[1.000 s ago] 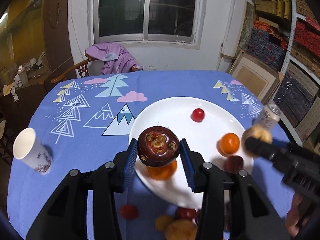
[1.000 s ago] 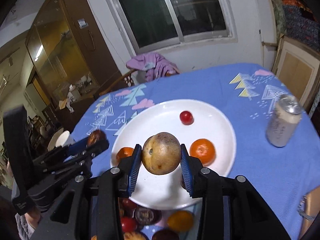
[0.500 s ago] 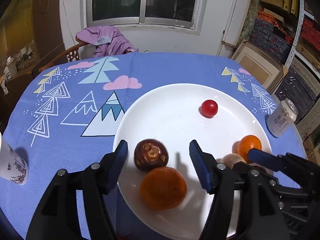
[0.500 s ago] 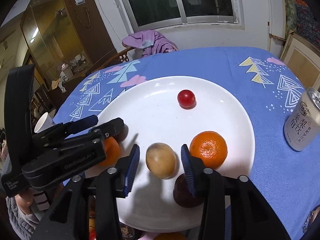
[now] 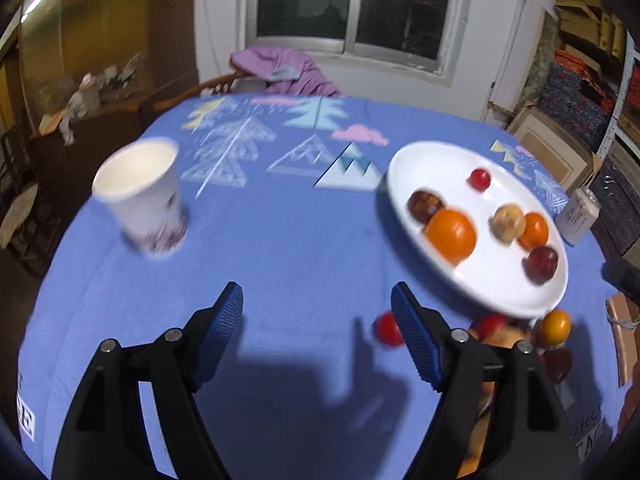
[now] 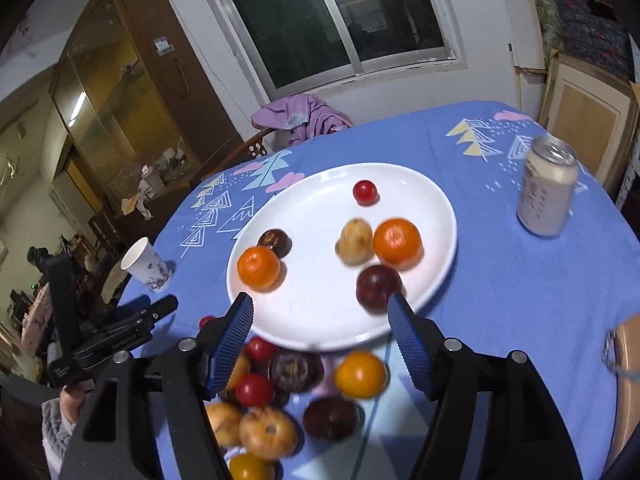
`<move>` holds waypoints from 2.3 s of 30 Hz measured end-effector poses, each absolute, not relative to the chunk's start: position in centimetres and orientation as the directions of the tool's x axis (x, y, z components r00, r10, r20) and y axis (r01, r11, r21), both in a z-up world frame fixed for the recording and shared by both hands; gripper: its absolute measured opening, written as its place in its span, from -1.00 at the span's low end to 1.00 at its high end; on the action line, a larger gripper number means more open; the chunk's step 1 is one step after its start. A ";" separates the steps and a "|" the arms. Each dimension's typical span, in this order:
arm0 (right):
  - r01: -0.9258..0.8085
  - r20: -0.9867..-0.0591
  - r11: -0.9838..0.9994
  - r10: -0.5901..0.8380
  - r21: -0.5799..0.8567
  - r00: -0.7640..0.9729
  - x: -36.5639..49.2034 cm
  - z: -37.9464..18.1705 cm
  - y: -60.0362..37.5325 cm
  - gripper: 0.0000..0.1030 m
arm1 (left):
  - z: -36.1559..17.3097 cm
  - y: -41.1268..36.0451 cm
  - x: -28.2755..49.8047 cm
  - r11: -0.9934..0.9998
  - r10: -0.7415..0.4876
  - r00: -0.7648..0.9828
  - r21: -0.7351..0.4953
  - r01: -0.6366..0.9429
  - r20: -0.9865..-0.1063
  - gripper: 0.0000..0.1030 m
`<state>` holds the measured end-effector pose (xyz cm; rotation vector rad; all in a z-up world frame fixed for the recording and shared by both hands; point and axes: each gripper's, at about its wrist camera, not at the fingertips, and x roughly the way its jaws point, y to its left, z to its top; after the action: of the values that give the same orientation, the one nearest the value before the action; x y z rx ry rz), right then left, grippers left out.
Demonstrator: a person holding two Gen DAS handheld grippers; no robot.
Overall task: Organize fruits
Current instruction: 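Carry the mangosteen and tan fruit over the white plate and open both tools, then move the left tool down toward the speckled yellow fruit on the table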
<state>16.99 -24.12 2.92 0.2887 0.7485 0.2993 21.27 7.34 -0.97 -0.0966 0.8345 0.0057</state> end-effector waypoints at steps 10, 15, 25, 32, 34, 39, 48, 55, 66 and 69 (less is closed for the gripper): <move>-0.071 -0.611 0.891 0.364 0.448 0.703 14.0 0.8 -28.5 0.40 | -2.6 5.5 19.5 1.000 -0.015 0.675 -0.028 -0.009 -0.738 0.45; -0.054 -0.613 0.857 0.409 0.512 0.676 14.4 0.1 -29.0 0.44 | -1.6 4.3 19.1 0.997 -0.080 0.680 -0.074 0.037 -0.728 0.46; -0.039 -0.610 0.846 0.414 0.532 0.675 14.5 0.0 -29.0 0.48 | 0.4 -3.7 18.4 0.989 -0.088 0.703 0.022 0.145 -0.705 0.71; -0.039 -0.600 0.835 0.427 0.549 0.676 14.3 0.1 -29.4 0.50 | -0.6 -3.0 18.4 0.989 -0.069 0.704 0.042 0.139 -0.707 0.84; -0.039 -0.599 0.833 0.429 0.552 0.676 14.3 0.1 -29.5 0.50 | -0.6 -2.2 17.9 0.990 -0.058 0.726 0.056 0.132 -0.685 0.90; -0.032 -0.595 0.824 0.435 0.566 0.676 14.2 0.1 -29.9 0.51 | -0.4 2.4 16.1 0.998 -0.029 0.724 0.024 0.063 -0.690 0.91; -0.045 -0.587 0.817 0.450 0.575 0.673 14.1 0.1 -29.7 0.51 | -4.6 6.4 15.5 0.997 -0.077 0.615 -0.078 0.025 -0.785 0.91; -0.040 -0.579 0.808 0.454 0.588 0.677 14.1 0.2 -30.2 0.51 | -5.1 7.7 15.0 0.991 -0.107 0.606 -0.131 0.004 -0.789 0.90; -0.055 -0.584 0.817 0.455 0.574 0.672 13.9 0.2 -29.5 0.51 | -3.7 9.3 11.9 0.997 -0.028 0.684 -0.071 -0.035 -0.729 0.90; -0.056 -0.589 0.825 0.447 0.563 0.673 14.0 0.1 -29.4 0.51 | -3.8 8.7 11.8 1.000 0.014 0.690 -0.005 -0.025 -0.724 0.56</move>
<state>13.97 -29.36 0.10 0.5400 0.7887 0.2991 11.80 8.73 -3.79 -0.0145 0.8095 0.0218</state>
